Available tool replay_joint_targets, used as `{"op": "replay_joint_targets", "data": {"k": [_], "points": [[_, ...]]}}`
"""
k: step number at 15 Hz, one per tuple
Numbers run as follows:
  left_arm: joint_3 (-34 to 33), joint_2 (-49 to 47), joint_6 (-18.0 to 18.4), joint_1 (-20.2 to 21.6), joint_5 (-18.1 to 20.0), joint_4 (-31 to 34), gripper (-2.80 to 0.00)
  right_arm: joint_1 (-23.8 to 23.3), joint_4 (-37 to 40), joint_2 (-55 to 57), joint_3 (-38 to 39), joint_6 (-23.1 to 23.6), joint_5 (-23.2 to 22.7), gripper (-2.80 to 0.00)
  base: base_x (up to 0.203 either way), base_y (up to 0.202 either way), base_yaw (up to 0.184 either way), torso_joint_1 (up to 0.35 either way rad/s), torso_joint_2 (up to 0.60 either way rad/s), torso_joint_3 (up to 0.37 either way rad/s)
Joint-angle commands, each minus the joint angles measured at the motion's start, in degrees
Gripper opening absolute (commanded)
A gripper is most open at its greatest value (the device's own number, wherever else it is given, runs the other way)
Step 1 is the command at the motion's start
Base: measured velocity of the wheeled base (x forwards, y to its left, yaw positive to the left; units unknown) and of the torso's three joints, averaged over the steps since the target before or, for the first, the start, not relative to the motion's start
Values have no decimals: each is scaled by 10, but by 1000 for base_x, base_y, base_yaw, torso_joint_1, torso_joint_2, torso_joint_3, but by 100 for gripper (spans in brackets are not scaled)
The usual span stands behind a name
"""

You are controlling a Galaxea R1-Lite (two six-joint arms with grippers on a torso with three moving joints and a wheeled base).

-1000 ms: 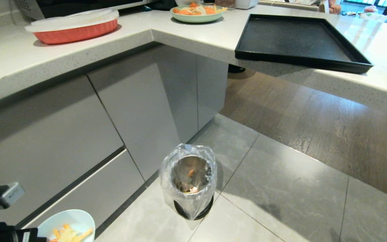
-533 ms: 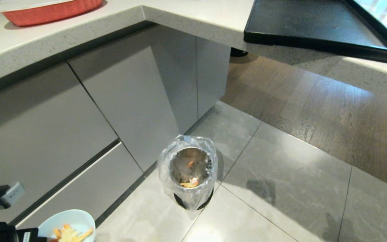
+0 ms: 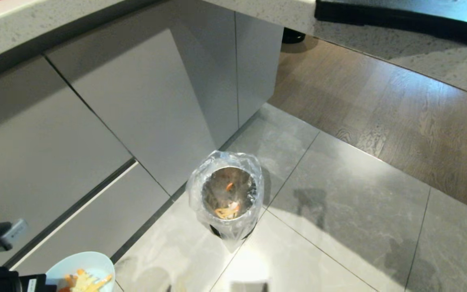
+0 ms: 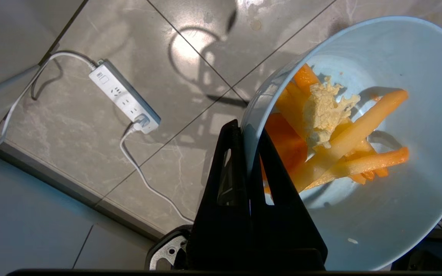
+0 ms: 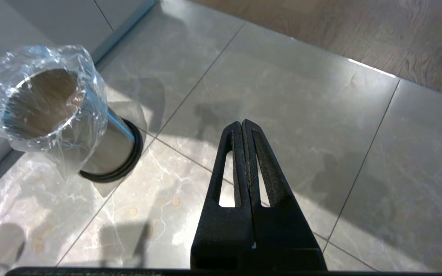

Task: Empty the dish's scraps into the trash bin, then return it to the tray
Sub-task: Move the bowl over the trash can

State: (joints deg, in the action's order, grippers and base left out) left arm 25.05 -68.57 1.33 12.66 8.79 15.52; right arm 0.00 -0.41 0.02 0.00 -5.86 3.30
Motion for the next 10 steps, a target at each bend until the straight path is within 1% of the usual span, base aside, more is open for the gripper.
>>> {"op": "replay_joint_targets", "data": {"k": [1,6,10], "points": [[0,3,1,0,0,1,-280,0,0,0,0,0,0,-280,0,0,0,-1,10,-207],[0,4,2,0,1,1,-280,0,0,0,0,0,0,-280,0,0,0,4,4,-199],[2,9,2,-9,1,1,-280,0,0,0,0,0,0,-280,0,0,0,1,4,-179]]}}
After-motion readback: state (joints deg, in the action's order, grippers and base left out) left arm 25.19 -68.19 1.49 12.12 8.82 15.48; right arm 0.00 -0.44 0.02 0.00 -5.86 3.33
